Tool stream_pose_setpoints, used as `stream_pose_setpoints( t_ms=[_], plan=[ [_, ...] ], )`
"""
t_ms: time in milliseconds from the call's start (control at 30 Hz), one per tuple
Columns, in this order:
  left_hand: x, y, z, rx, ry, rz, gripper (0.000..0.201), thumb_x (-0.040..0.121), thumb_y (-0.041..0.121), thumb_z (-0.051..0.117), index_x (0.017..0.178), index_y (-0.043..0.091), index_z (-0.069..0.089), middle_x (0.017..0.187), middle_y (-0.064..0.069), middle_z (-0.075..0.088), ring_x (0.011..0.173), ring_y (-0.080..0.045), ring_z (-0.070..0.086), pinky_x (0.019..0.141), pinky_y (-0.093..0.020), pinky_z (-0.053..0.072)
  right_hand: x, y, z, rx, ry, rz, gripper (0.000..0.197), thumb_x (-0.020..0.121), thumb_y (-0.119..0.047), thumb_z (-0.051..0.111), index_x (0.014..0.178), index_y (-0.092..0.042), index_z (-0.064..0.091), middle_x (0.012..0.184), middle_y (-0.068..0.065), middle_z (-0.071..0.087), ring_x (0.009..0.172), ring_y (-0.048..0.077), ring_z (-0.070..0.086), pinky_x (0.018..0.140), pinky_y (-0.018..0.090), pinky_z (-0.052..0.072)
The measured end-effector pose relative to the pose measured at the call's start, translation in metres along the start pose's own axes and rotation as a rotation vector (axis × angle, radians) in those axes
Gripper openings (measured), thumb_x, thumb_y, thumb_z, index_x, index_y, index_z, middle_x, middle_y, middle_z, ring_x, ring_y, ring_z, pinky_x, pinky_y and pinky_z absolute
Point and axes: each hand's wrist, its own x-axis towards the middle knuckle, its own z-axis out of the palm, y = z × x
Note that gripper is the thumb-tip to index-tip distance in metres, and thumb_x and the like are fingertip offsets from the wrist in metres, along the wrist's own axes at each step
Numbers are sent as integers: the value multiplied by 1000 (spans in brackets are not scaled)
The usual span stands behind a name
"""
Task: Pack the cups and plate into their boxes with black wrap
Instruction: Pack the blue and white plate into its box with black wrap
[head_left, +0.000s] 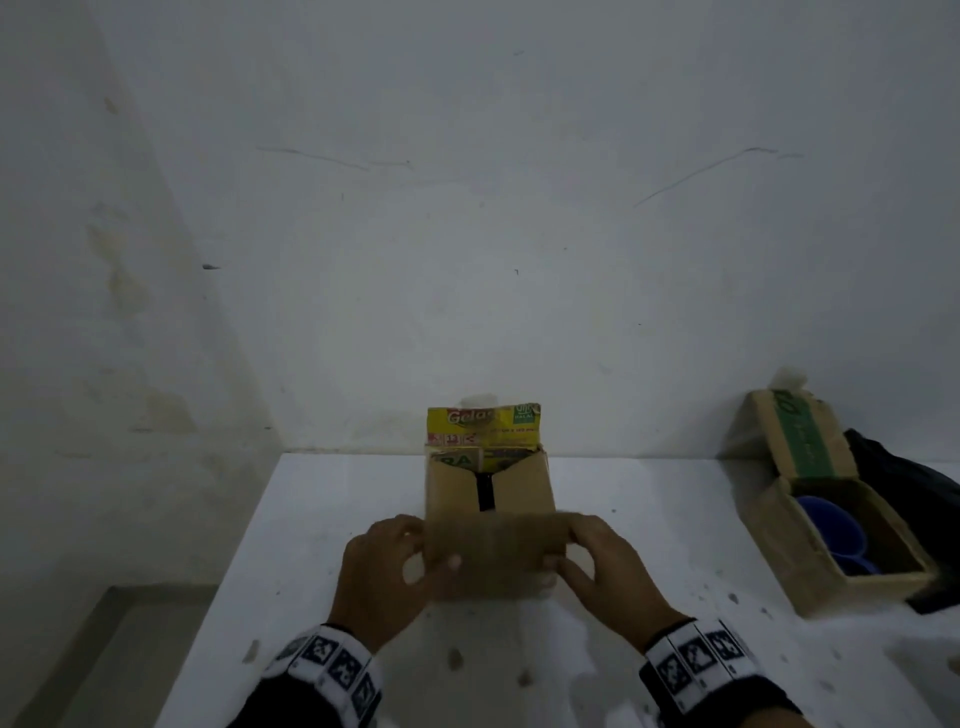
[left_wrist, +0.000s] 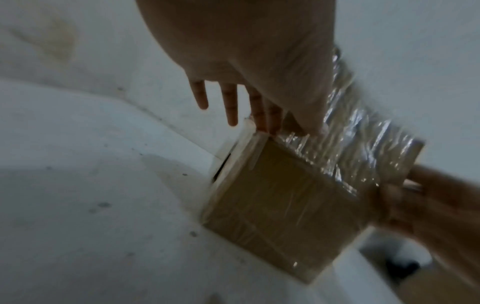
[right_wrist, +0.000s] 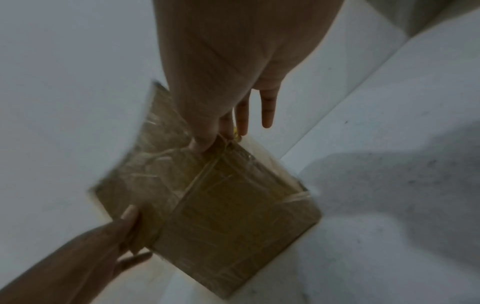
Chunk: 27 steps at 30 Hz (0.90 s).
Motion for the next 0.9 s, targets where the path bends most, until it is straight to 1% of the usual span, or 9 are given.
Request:
stream_pose_setpoints(
  t_ms=[67, 133, 200, 300, 467, 600, 700, 800, 900],
  plan=[
    [6, 3, 3, -166, -19, -158, 47, 77, 66, 51, 94, 24, 64, 92, 13, 59, 89, -13, 60, 72, -24, 45, 10, -9, 3, 106, 41, 122, 46, 79, -35, 68, 119, -28, 45, 108, -13, 51, 95, -1, 49, 82, 21, 45],
    [9, 3, 11, -280, -26, -278, 45, 82, 39, 64, 122, 23, 51, 112, 11, 50, 106, -14, 54, 84, -24, 43, 19, -10, 5, 202, 33, 240, 74, 72, -19, 77, 132, -28, 35, 120, -10, 43, 106, 2, 46, 85, 16, 41],
    [8, 3, 21, -369, -62, -390, 60, 87, 31, 60, 139, 19, 32, 134, 4, 38, 120, -18, 46, 95, -30, 43, 29, -10, 4, 189, -29, 322, 94, 67, -15, 79, 142, -24, 24, 132, -5, 32, 119, 9, 39, 93, 22, 38],
    [3, 9, 34, -452, -154, -490, 58, 96, 34, 41, 146, 18, 17, 150, -3, 27, 132, -21, 36, 107, -36, 36, 56, -11, -1, 226, -59, 352, 102, 67, -8, 77, 146, -23, 14, 146, 0, 21, 134, 18, 29, 107, 34, 34],
    [1, 16, 36, -332, -204, -529, 55, 98, 41, 27, 147, 25, 11, 153, 3, 23, 136, -20, 32, 111, -38, 30, 113, -16, -12, 356, 7, 295, 98, 76, -3, 73, 148, -14, 8, 151, 3, 22, 137, 15, 25, 105, 24, 27],
    [4, 19, 31, -183, -292, -568, 54, 98, 45, 19, 147, 30, 3, 152, 3, 26, 131, -23, 38, 109, -40, 30, 131, -22, -11, 332, 58, 217, 80, 77, 0, 71, 141, -13, 25, 112, 3, 51, 107, 15, 51, 89, 23, 43],
    [4, 21, 28, -136, -345, -594, 54, 98, 46, 15, 147, 33, -1, 149, 0, 33, 127, -26, 43, 105, -40, 31, 121, -26, -5, 257, 66, 115, 45, 79, -2, 67, 118, -17, 51, 84, 1, 61, 86, 18, 62, 85, 31, 52],
    [5, 24, 27, -86, -326, -617, 53, 98, 44, 17, 146, 34, -1, 145, -2, 38, 123, -28, 45, 104, -41, 32, 99, -25, 4, 55, -19, -11, 20, 84, -6, 57, 101, -16, 64, 94, 3, 68, 86, 18, 63, 80, 32, 52],
    [4, 26, 28, -56, -312, -623, 52, 98, 43, 18, 146, 34, 2, 142, -4, 42, 123, -28, 46, 105, -43, 30, 76, -20, 12, -88, -153, -75, 26, 81, -10, 57, 106, -16, 63, 104, 2, 63, 90, 20, 60, 79, 27, 47]
  ],
)
